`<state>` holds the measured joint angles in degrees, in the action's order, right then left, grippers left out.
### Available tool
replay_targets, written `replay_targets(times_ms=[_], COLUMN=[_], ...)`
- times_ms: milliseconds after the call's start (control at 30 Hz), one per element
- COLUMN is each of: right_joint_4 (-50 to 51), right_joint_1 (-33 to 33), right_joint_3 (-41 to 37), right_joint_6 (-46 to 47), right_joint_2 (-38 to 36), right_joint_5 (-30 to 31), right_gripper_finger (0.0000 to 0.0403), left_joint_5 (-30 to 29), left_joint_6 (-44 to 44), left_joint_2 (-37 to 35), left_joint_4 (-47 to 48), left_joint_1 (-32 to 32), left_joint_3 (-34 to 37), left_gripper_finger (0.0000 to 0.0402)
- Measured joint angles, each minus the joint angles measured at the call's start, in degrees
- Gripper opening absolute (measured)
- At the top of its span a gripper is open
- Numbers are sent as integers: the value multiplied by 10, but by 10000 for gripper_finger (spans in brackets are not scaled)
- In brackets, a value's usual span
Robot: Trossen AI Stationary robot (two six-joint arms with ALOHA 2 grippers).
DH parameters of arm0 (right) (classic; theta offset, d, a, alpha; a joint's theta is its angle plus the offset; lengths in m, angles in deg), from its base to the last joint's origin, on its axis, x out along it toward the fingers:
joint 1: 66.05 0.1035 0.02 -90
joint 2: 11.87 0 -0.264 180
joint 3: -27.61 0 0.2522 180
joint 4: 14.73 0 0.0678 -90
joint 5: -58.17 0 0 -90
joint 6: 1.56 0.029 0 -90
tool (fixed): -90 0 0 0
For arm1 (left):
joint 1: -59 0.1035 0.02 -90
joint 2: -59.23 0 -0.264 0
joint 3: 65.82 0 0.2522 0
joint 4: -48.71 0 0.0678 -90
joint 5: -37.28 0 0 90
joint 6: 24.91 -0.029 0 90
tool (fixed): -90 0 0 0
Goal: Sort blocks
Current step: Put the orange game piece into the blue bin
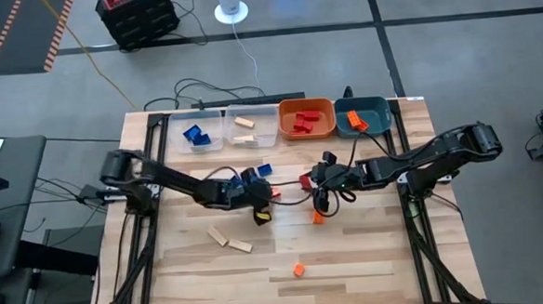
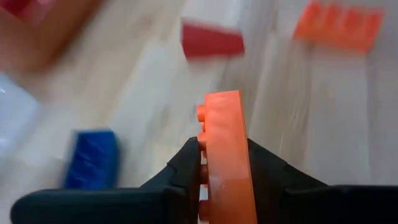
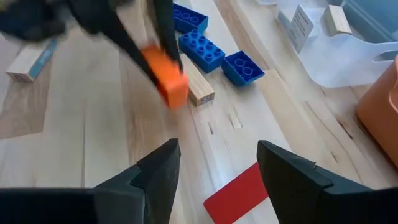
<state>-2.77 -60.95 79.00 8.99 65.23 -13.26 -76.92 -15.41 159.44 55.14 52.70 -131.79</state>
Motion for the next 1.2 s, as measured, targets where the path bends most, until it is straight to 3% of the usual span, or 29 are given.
replay_targets(times_ms=[200, 367, 567, 667, 867, 1200], right_joint_4=[5, -36, -262, -321, -311, -166], right_joint_1=[0, 3, 23, 23, 28, 48], right_joint_3=[0, 0, -45, -66, -59, 8], right_joint_6=[1, -26, -70, -84, -95, -106], right_joint_2=[0, 0, 0, 0, 0, 0], right_joint_5=[0, 0, 15, 16, 8, 6], right_gripper_finger=[244, 244, 244, 244, 244, 244], left_joint_5=[-54, -44, -15, 6, 65, 76], left_joint_6=[-46, -83, -102, -103, -122, -157], left_joint_2=[-128, -192, -186, -171, -143, -137], left_joint_4=[63, 68, 64, 61, -1, -41], left_joint_1=[9, 19, 18, 15, -2, -15], left_joint_3=[0, -1, -1, -1, -1, -1], left_gripper_finger=[93, 99, 93, 94, 95, 95])
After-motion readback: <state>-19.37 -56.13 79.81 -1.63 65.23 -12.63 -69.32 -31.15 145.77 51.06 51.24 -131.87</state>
